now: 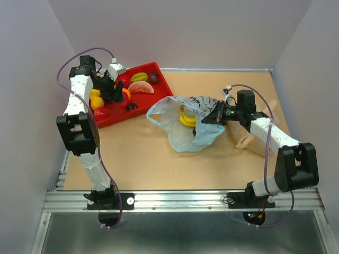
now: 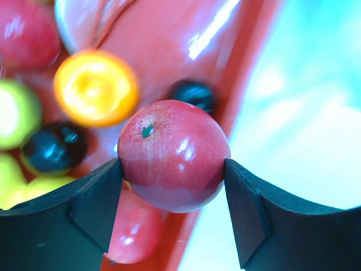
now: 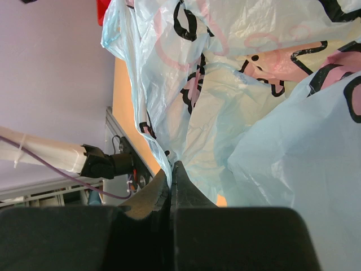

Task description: Place the fake fruits into the plastic bag and tie a complex knot

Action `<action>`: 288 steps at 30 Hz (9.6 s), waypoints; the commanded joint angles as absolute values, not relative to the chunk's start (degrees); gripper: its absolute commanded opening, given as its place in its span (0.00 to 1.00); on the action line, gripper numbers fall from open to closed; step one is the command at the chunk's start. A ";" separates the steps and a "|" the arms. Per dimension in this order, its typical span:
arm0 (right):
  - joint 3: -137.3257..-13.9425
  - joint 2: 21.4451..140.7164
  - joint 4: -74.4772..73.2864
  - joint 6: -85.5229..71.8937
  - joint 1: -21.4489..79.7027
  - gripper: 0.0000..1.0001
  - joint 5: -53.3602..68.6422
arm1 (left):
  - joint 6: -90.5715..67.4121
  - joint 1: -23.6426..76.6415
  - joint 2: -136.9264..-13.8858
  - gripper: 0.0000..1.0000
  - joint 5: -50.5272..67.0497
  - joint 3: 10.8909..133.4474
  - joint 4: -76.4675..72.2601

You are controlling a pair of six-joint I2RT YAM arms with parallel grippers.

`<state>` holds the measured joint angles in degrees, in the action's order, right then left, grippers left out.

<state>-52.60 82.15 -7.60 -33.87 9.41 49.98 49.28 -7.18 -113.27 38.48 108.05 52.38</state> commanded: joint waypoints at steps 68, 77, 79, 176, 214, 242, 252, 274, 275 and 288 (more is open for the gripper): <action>-54.93 84.38 -5.36 -30.85 9.23 0.00 50.62 | 8.62 -4.04 -116.18 0.84 16.44 102.83 21.80; -55.02 84.64 -5.54 -31.03 9.23 0.00 50.89 | 6.86 -6.24 -121.28 0.82 20.56 103.71 20.48; -55.37 84.55 -5.54 -31.20 9.23 0.00 50.98 | 5.89 -6.50 -123.31 0.83 24.51 104.50 19.86; -59.59 90.70 -2.55 -33.31 6.77 0.00 52.03 | 22.68 0.88 -122.59 0.96 12.04 115.12 13.89; -60.03 90.79 -2.73 -33.93 6.68 0.00 52.21 | 10.81 -3.34 -141.07 0.79 21.16 128.07 15.56; -61.70 82.01 -2.73 -35.07 6.68 0.00 55.01 | 7.13 18.08 -86.75 0.62 52.57 69.18 -1.04; -62.14 81.21 -2.72 -35.51 6.77 0.00 56.60 | -15.62 28.55 -104.31 0.65 46.33 76.46 -24.24; -64.34 88.42 -2.72 -35.25 5.36 0.00 55.72 | -6.78 30.77 -103.92 0.99 34.41 73.42 -33.15; -64.42 88.50 -2.72 -35.07 5.27 0.00 55.55 | -6.16 29.89 -101.80 0.99 37.06 71.91 -32.44; -62.84 90.79 -2.72 -32.08 5.10 0.00 53.18 | 11.51 4.49 -88.32 0.99 36.16 76.54 12.53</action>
<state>-60.38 90.80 -5.13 -33.80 5.56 53.93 5.96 6.24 -86.41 44.36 72.95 -3.33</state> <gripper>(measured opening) 0.012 0.986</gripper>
